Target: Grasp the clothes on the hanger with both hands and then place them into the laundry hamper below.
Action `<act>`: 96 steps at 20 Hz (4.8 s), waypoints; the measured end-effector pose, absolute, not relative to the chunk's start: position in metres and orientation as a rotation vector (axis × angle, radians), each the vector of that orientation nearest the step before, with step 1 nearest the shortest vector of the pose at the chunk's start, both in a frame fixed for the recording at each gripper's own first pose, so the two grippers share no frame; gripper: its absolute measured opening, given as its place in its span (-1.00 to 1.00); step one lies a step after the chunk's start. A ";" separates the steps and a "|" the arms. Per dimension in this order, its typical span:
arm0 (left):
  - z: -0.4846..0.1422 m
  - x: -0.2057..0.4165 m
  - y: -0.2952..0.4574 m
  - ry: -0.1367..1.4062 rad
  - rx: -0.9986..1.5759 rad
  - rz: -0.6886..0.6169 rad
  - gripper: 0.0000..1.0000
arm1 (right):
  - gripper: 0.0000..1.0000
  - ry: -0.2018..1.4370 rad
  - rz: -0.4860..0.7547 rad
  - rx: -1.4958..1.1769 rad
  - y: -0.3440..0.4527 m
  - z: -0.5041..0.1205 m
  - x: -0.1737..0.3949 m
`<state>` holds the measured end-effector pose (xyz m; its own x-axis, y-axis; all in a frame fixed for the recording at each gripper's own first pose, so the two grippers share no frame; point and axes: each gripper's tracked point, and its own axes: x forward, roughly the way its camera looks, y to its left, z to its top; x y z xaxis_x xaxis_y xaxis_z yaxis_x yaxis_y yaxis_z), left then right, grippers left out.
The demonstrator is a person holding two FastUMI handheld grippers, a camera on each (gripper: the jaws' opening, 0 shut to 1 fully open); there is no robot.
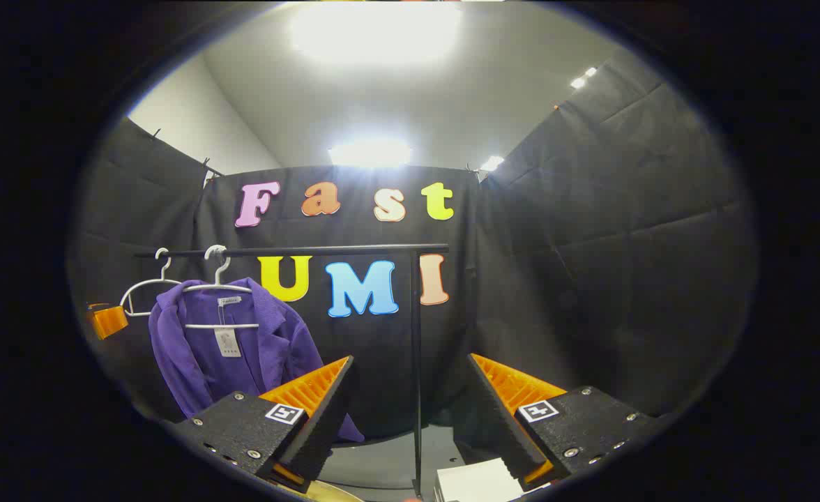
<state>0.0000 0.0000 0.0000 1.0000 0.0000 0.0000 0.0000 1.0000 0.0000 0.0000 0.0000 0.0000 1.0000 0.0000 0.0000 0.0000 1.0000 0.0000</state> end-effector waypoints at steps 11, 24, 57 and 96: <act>-0.053 -0.029 0.021 0.101 0.060 0.071 0.93 | 0.92 0.063 0.044 -0.048 0.027 -0.024 -0.002; -0.039 -0.013 0.071 0.150 0.064 0.174 0.93 | 0.92 0.068 0.172 -0.046 0.097 0.017 0.032; -0.050 0.202 0.082 0.135 -0.015 0.479 0.87 | 0.90 0.228 0.490 0.268 0.295 -0.059 0.257; 0.045 0.147 0.120 0.115 -0.193 0.207 -1.00 | -1.00 0.084 0.526 0.196 0.298 -0.008 0.185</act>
